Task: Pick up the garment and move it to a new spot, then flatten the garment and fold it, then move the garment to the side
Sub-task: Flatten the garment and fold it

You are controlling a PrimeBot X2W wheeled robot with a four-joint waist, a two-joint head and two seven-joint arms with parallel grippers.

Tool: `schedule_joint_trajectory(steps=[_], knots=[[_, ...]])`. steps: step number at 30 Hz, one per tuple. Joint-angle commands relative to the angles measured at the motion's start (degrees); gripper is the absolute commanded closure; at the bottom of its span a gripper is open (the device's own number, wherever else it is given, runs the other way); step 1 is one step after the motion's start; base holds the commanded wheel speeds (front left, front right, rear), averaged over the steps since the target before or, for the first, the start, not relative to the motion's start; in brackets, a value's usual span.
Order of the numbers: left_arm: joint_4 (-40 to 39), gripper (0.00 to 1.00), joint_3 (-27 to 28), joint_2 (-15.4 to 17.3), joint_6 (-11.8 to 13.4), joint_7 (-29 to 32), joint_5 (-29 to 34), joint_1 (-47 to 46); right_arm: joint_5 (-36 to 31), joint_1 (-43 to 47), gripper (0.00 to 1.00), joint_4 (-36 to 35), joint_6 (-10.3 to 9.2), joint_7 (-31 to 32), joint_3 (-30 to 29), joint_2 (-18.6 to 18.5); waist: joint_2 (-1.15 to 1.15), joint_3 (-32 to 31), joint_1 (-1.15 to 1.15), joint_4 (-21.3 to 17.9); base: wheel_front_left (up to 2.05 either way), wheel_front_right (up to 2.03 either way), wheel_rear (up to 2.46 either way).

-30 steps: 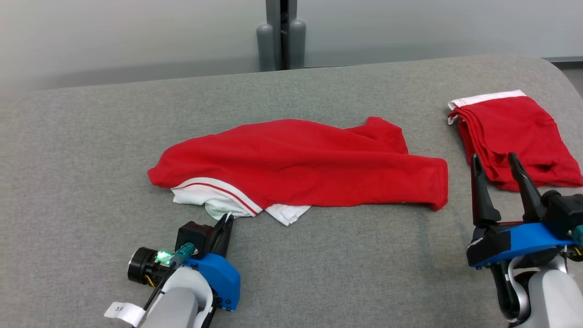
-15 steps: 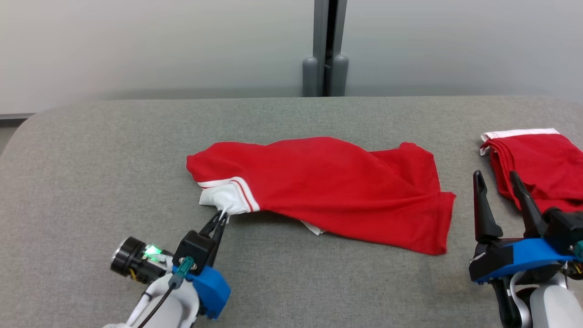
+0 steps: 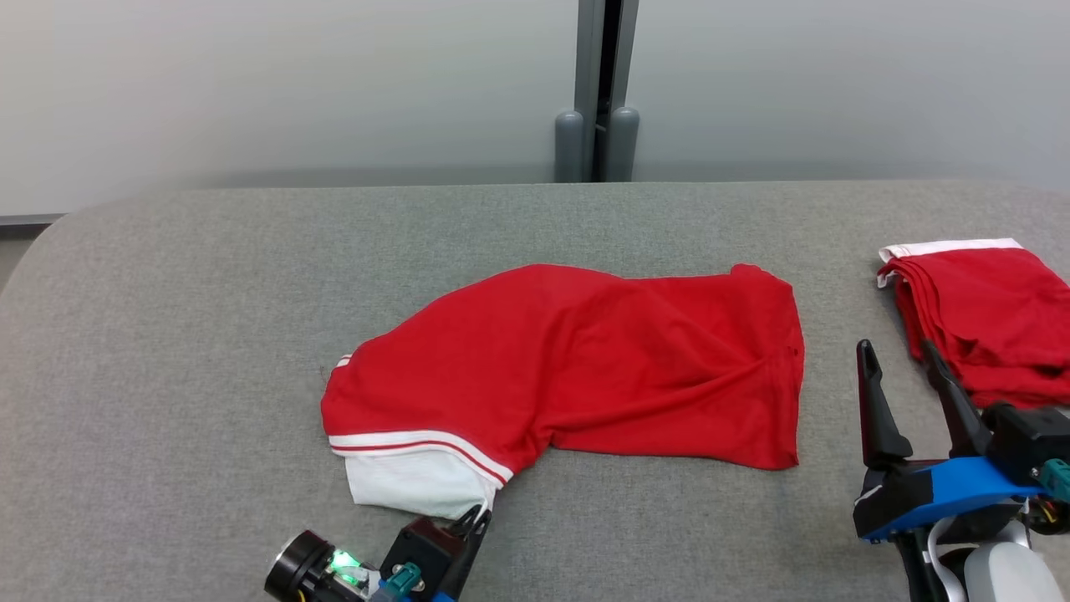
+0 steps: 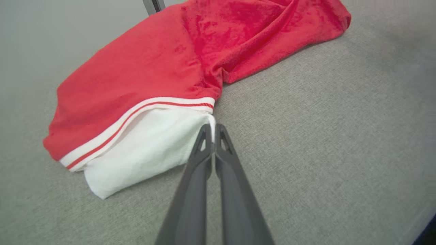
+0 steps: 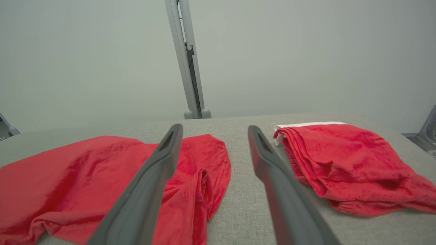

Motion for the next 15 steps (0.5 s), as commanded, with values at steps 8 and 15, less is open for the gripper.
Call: schedule_joint_trajectory(steps=[8, 15], knots=[[4.01, 0.0, 1.61, -4.46, 1.26, -4.7, -4.09, -0.78, -0.45, 0.28, 0.0, 0.31, 0.01, -0.03, -0.78, -0.01, 0.0, -0.21, 0.01, -1.67, 0.0, 0.0, 0.0], [2.78, 0.0, 7.17, -3.47, 3.01, -7.31, -7.45, -2.94, -0.15, -0.09, 0.0, -0.22, 0.01, 0.09, -0.9, -0.01, 0.0, 0.45, 0.01, -1.92, 0.0, 0.0, 0.0]])
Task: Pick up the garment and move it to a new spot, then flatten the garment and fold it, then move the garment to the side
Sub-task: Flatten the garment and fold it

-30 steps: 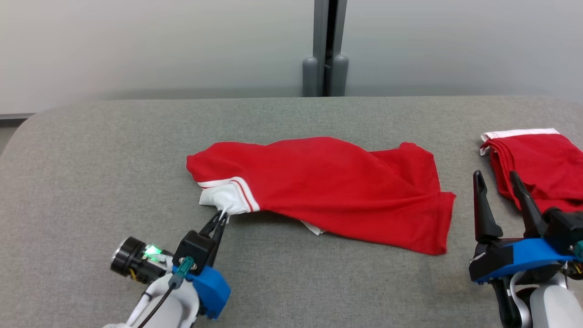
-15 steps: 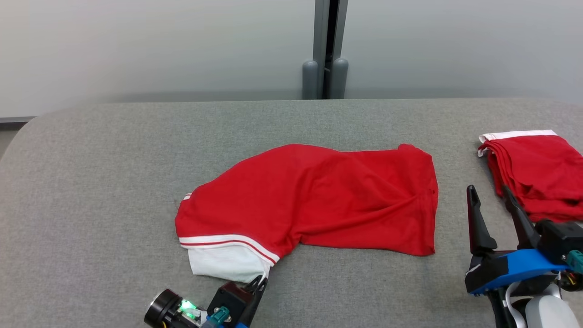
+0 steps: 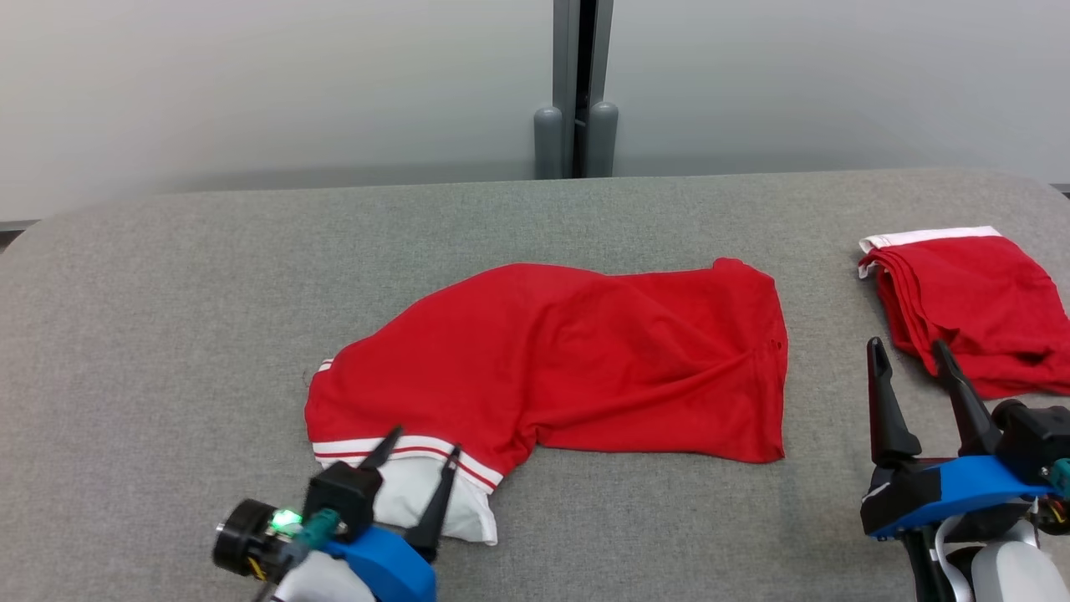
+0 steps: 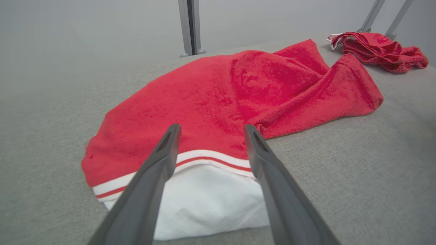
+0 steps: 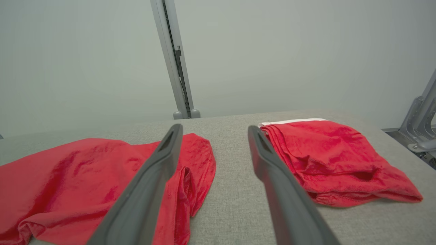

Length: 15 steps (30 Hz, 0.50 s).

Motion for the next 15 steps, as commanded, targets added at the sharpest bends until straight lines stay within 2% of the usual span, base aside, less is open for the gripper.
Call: schedule_joint_trajectory(steps=[1, 8, 15], knots=[[0.46, 0.0, 1.39, 0.82, 0.61, -0.02, -0.23, -1.19, 0.01, -0.35, 0.0, -0.23, 0.01, 0.03, 0.1, -0.02, 0.0, 0.36, 0.0, -0.04, 0.0, 0.0, 0.0], [9.66, 0.0, 7.0, 4.12, 2.13, 2.51, -3.01, -6.11, -0.59, -2.35, 0.0, -0.59, 0.01, 0.6, 1.1, -0.03, 0.0, 3.24, 0.0, -1.26, 0.0, 0.0, 0.0], [18.92, 0.0, 8.94, 3.82, 0.55, 4.5, -6.13, -12.02, -1.36, -3.57, 0.0, -1.05, 0.01, 0.96, 1.07, -0.02, 0.0, 5.91, 0.0, -2.37, 0.0, 0.0, 0.0]])
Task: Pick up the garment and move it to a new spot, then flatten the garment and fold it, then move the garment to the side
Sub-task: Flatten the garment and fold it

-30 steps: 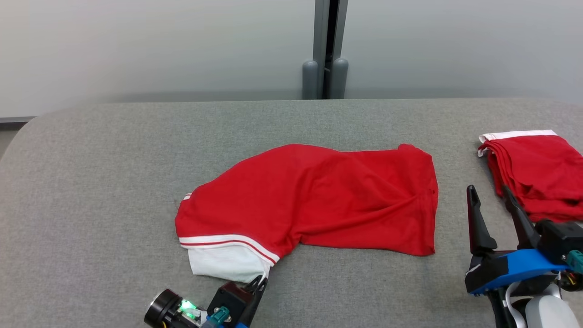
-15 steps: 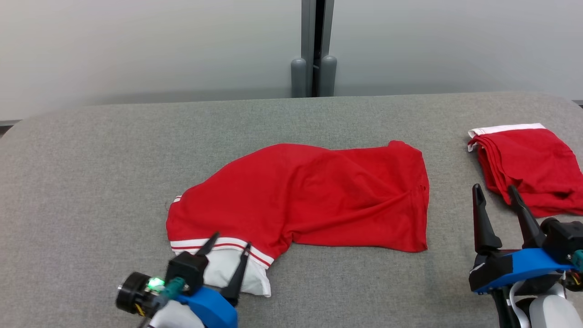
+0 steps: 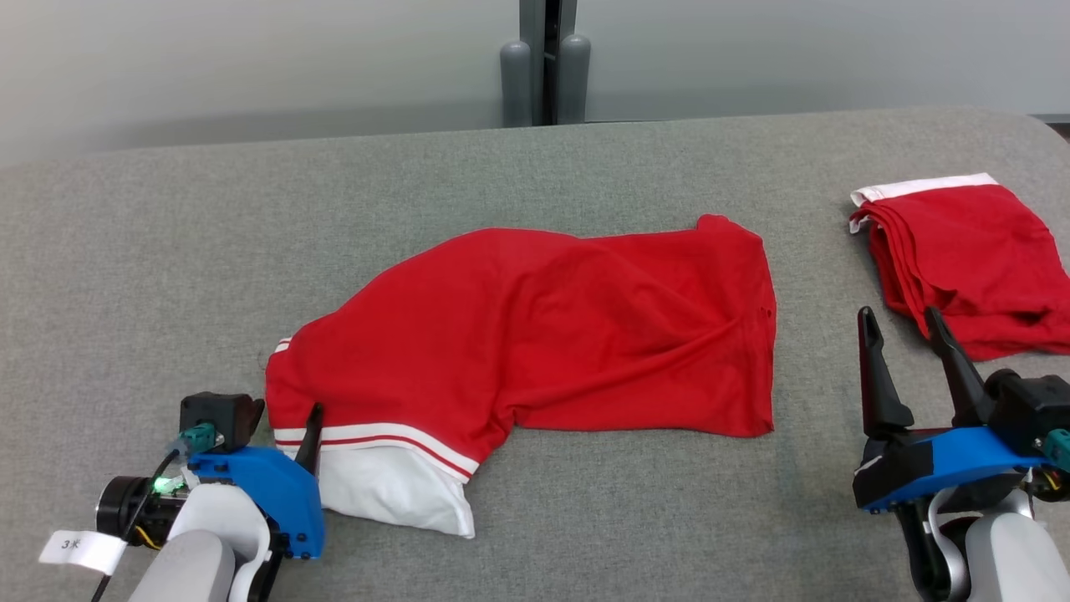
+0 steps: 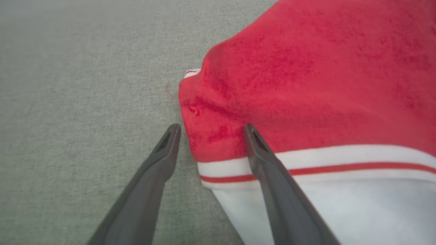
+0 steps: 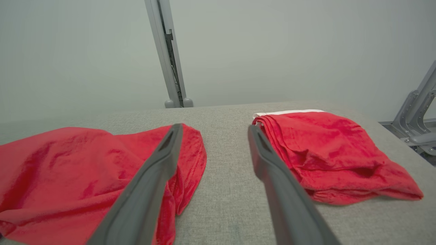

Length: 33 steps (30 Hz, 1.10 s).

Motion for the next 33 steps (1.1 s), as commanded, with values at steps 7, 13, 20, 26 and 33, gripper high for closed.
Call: schedule_joint_trajectory(steps=[7, 13, 20, 26, 33], knots=[[6.37, 0.0, -0.2, -0.95, -1.3, 0.05, -1.07, -4.79, 0.02, -1.41, 0.0, 0.15, 0.01, -0.34, 0.42, -0.02, 0.0, 1.43, -0.01, -0.66, 0.0, 0.0, 0.0], [7.7, 1.0, -1.2, -2.14, -2.81, -4.82, -1.19, -6.04, 0.08, -0.94, 0.0, 0.96, 0.01, -0.74, -0.32, -0.02, 0.0, 0.6, -0.01, -0.01, 0.0, 0.0, 0.0], [4.86, 1.0, -1.69, -3.28, -1.8, -13.9, 0.21, -4.26, 0.52, 0.25, 0.0, 1.8, 0.01, -1.25, -1.31, -0.02, 0.0, -2.11, -0.01, 2.32, 0.0, 0.0, 0.0], [-6.45, 1.0, -3.3, -2.77, 0.77, -18.43, 2.93, 1.33, 1.4, 1.59, 0.0, 2.75, 0.01, -1.72, -1.69, -0.03, 0.0, -5.15, -0.01, 4.38, 0.0, 0.0, 0.0], [-29.48, 1.0, -4.57, 0.25, 7.43, -13.95, 7.64, 10.39, 2.19, 2.96, 0.0, 2.93, 0.01, -2.01, -2.26, -0.04, 0.0, -6.22, -0.01, 4.91, 0.0, 0.0, 0.0]])
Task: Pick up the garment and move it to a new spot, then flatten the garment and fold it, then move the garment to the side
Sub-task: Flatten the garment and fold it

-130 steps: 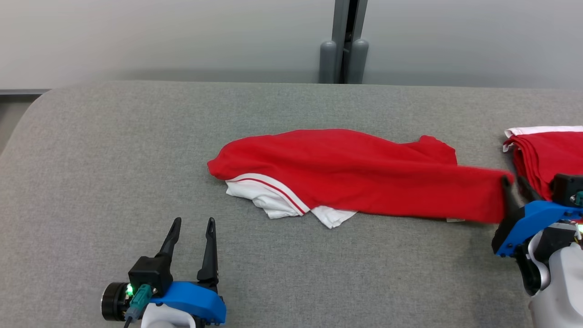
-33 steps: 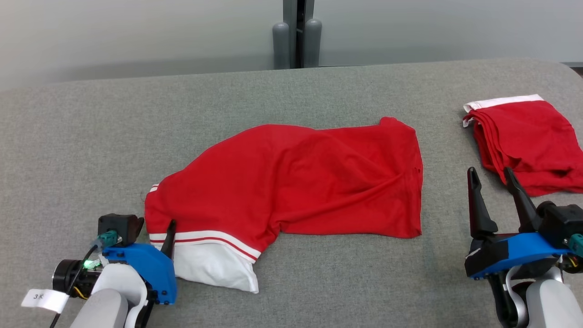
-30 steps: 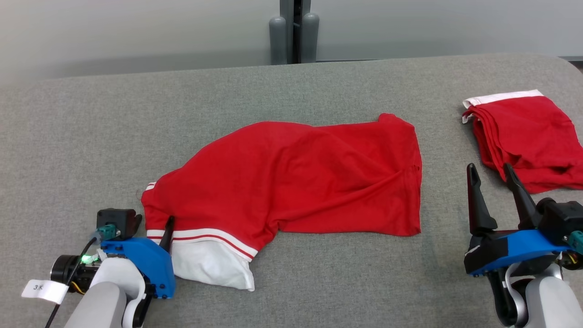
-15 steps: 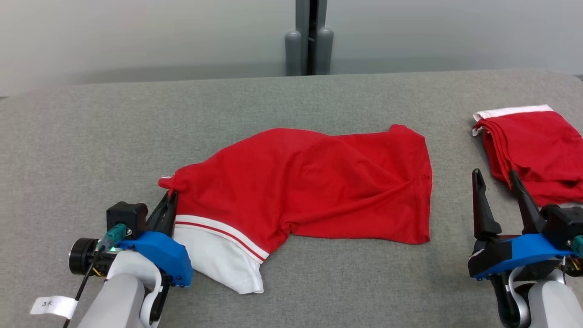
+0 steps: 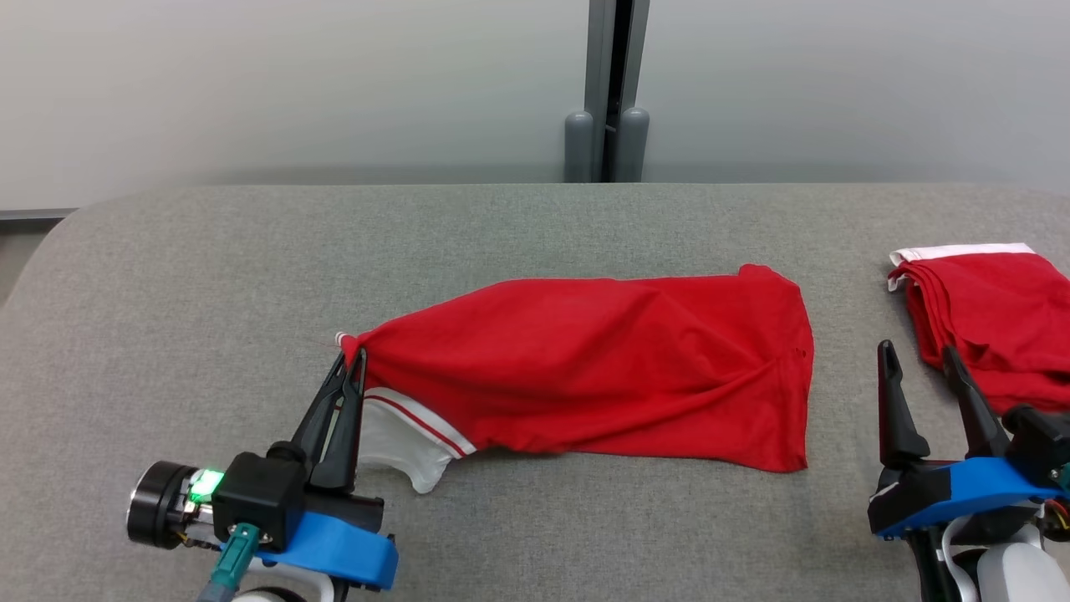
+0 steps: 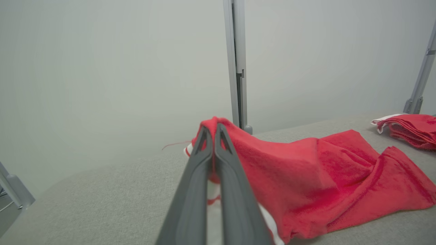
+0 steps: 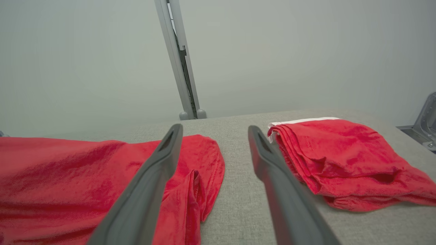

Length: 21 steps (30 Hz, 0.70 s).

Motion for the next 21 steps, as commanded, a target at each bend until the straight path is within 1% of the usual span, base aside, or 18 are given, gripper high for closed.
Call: schedule_joint_trajectory(steps=[1, 2, 4, 6, 7, 10, 13, 15, 19, 21], knots=[[-0.83, 1.0, -0.01, 0.48, 0.6, 0.77, 0.51, 0.55, 0.18, 0.75, 0.0, 0.04, 0.01, -0.3, -0.08, -0.05, 0.0, 0.06, 0.01, -0.12, 0.0, 0.0, 0.0], [-3.02, 1.0, -0.41, 0.71, 1.27, 2.33, 1.09, 1.49, 0.26, 0.77, 0.0, 0.01, 0.01, -0.34, -0.07, -0.04, 0.0, 0.16, 0.01, -0.32, 0.0, 0.0, 0.0], [-6.1, 1.0, -0.57, 0.0, 1.84, 4.53, -0.24, 2.74, 0.4, 0.56, 0.0, 0.02, 0.01, -0.36, 0.04, -0.05, 0.0, 0.53, 0.01, -0.93, 0.0, 0.0, 0.0], [-5.65, 1.0, -0.4, 0.03, 1.17, 5.52, -1.7, 2.98, 0.46, 0.01, 0.0, 0.17, 0.01, -0.38, 0.31, -0.05, 0.0, 1.01, 0.01, -1.77, 0.0, 0.0, 0.0], [-4.55, 1.0, -0.13, -0.45, 0.66, 5.62, -2.93, 2.61, 0.54, -0.31, 0.0, 0.2, 0.01, -0.43, 0.44, -0.05, 0.0, 1.28, 0.01, -2.21, 0.0, 0.0, 0.0], [1.47, 1.0, 1.18, -0.57, -0.93, 4.66, -5.41, -0.28, 0.29, -1.15, 0.0, 0.28, 0.01, -0.45, 0.73, -0.05, 0.0, 2.29, 0.01, -3.62, 0.0, 0.0, 0.0], [9.62, 1.0, 2.44, -0.43, -2.39, 2.77, -6.51, -4.09, -0.22, -2.15, 0.0, 0.16, 0.01, -0.5, 0.67, -0.06, 0.0, 3.75, 0.01, -5.17, 0.0, 0.0, 0.0], [14.85, 1.0, 3.52, -1.26, -3.15, 1.26, -7.8, -7.2, -0.34, -2.54, 0.0, 0.07, 0.01, -0.63, 0.59, -0.03, 0.0, 5.0, 0.01, -6.11, 0.0, 0.0, 0.0], [24.84, 1.0, 5.04, -1.68, -4.06, -1.65, -8.54, -13.4, -0.21, -3.24, 0.0, 0.35, 0.01, -0.82, 0.52, -0.03, 0.0, 7.68, 0.01, -7.67, 0.0, 0.0, 0.0], [29.1, 1.0, 5.91, -1.54, -4.01, -3.57, -8.46, -16.36, -0.06, -3.61, 0.0, 0.55, 0.01, -1.09, 0.56, -0.05, 0.0, 8.88, 0.01, -8.34, 0.0, 0.0, 0.0]])
